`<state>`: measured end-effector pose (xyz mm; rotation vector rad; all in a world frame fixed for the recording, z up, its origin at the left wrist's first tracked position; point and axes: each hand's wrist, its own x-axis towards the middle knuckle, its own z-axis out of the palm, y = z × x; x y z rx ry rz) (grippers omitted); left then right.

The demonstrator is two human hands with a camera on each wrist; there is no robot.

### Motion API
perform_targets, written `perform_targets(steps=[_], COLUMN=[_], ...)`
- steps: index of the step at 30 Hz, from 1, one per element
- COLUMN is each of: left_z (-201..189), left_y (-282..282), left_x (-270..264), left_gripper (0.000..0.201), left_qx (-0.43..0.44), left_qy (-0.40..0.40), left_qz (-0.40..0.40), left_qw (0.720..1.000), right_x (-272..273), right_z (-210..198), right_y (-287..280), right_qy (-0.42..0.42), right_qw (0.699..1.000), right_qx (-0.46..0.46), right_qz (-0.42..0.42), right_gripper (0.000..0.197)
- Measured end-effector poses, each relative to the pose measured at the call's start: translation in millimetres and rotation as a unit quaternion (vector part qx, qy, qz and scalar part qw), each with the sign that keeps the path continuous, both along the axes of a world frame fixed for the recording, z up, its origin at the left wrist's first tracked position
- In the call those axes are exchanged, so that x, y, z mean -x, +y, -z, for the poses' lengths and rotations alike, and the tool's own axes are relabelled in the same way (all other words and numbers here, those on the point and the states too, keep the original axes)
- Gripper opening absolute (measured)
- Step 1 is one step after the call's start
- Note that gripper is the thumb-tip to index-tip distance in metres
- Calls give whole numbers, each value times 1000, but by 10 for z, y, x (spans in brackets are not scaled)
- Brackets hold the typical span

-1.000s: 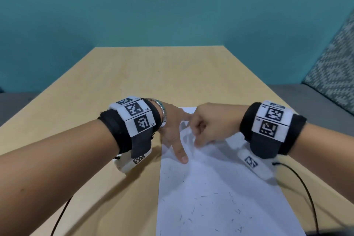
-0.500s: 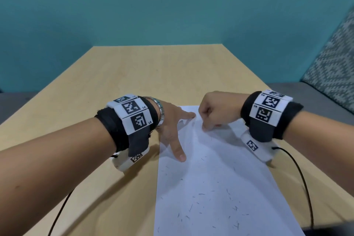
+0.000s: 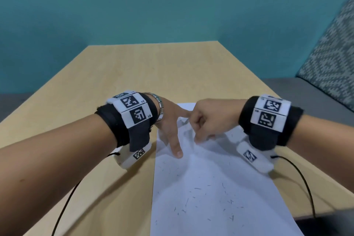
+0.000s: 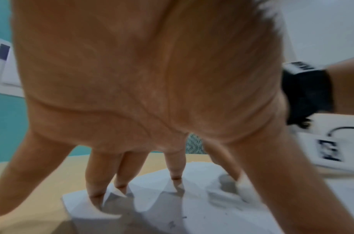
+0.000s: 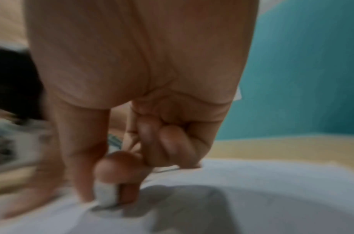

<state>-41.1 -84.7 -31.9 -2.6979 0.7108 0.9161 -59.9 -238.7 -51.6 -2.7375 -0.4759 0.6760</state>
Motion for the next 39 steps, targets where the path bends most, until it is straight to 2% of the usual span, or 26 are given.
perform_targets(steps=[2, 6, 12, 18, 22, 24, 27, 28, 32, 37, 39], left_z=[-11, -35, 7, 51, 44, 31, 44, 54, 68, 56, 55], left_y=[-10, -39, -98, -99, -120, -113, -116, -118, -119, -120, -134], left_x=[11, 38, 95, 90, 75, 78, 61, 54, 53, 52, 63], left_gripper=[113, 123, 122, 116, 126, 123, 112, 115, 127, 116, 121], left_qx=[-6, -22, -11, 8, -11, -3, 24, 21, -9, 11, -1], left_qy=[6, -10, -7, -6, -19, -13, 0, -3, -19, -6, -14], left_qz=[-5, -11, -22, -15, -20, -15, -3, -4, -18, -2, -2], left_qw=[1000, 1000, 1000, 1000, 1000, 1000, 1000, 1000, 1000, 1000, 1000], right_x=[14, -256, -216, -38, -249, -172, 37, 22, -183, 68, -62], right_z=[-17, -32, 1, -29, -30, -4, 3, -11, -56, -29, -48], right_y=[-20, -213, -200, -90, -235, -197, -119, -138, -230, -78, -139], right_qy=[4, -93, -114, -5, -123, -104, 5, 0, -111, 17, -45], right_qw=[1000, 993, 991, 999, 990, 993, 1000, 1000, 991, 999, 998], right_qx=[13, 33, 41, 27, 51, 36, 6, 10, 59, 23, 54], right_qz=[-13, 59, 59, -24, 56, 42, -22, -21, 46, -36, -5], right_gripper=[18, 21, 21, 20, 23, 21, 22, 22, 23, 22, 21])
